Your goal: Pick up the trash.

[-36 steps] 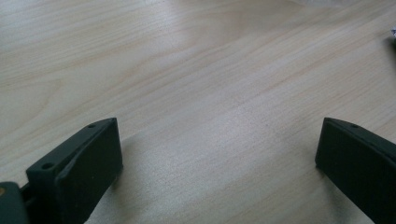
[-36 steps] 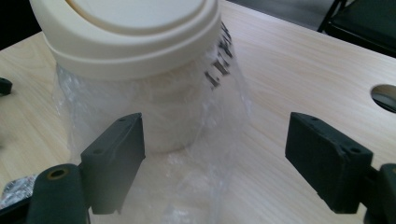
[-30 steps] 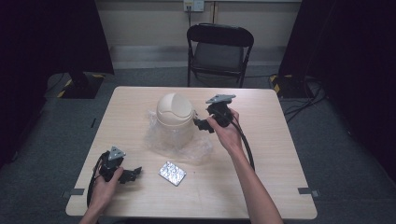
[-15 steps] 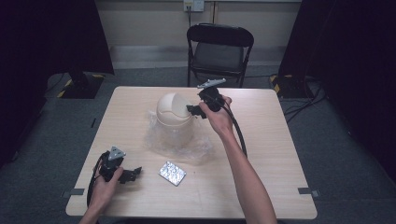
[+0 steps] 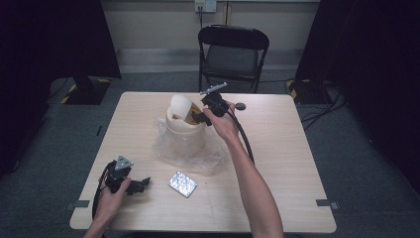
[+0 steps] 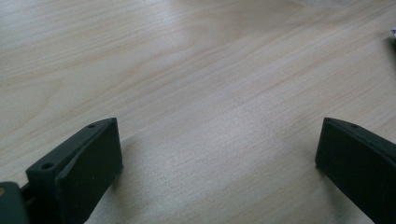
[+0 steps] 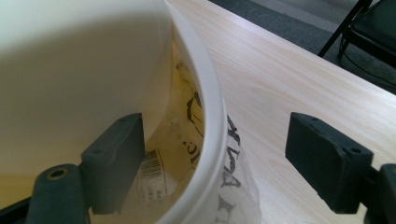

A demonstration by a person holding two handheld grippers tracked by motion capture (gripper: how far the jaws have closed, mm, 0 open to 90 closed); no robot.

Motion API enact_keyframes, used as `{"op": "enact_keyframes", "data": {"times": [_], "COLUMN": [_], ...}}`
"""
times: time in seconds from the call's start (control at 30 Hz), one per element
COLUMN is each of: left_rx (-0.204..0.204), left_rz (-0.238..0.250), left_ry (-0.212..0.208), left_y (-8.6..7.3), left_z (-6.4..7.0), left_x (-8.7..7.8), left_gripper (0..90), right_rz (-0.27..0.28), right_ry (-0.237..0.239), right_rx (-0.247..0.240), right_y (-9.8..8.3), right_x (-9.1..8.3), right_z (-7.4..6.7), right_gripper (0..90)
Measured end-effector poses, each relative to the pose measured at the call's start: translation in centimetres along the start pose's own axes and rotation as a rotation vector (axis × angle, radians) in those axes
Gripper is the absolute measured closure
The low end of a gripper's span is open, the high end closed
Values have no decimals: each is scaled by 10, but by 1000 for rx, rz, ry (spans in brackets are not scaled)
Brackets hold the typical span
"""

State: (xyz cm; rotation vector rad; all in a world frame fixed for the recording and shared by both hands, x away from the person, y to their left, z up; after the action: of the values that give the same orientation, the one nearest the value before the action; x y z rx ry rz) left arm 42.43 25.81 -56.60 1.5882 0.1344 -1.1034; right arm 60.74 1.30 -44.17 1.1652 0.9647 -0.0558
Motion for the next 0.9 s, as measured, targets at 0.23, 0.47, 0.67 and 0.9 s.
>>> {"op": "enact_keyframes", "data": {"times": [0.23,0.47,0.67,0.9], "left_rx": [0,0,0,-2], "left_rz": [0,0,0,1], "left_ry": [1,0,0,-1], "left_y": [0,0,0,0], "left_z": [0,0,0,0], "left_x": [0,0,0,0], "left_gripper": [0,0,0,0], "right_rz": [-14,28,81,117], "right_ry": [45,41,23,14], "right_rx": [29,46,51,17], "right_y": [-4,-1,-9,-29], "right_x": [12,3,-30,-66], "right_z": [-7,-3,3,-5], "right_gripper": [167,161,161,157]}}
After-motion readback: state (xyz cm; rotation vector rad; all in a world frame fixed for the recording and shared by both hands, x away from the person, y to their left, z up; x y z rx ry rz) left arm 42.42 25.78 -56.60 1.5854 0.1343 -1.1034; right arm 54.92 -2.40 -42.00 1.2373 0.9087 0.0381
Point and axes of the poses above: each handheld gripper's, and its own axes: x roughly forward along the jaws, y roughly out of its top, z roughly to its right, the point moved 9 cm from there along x, roughly forward along the jaws, and after that the axes turned 7 degrees about -y, right-handed, at the moved point
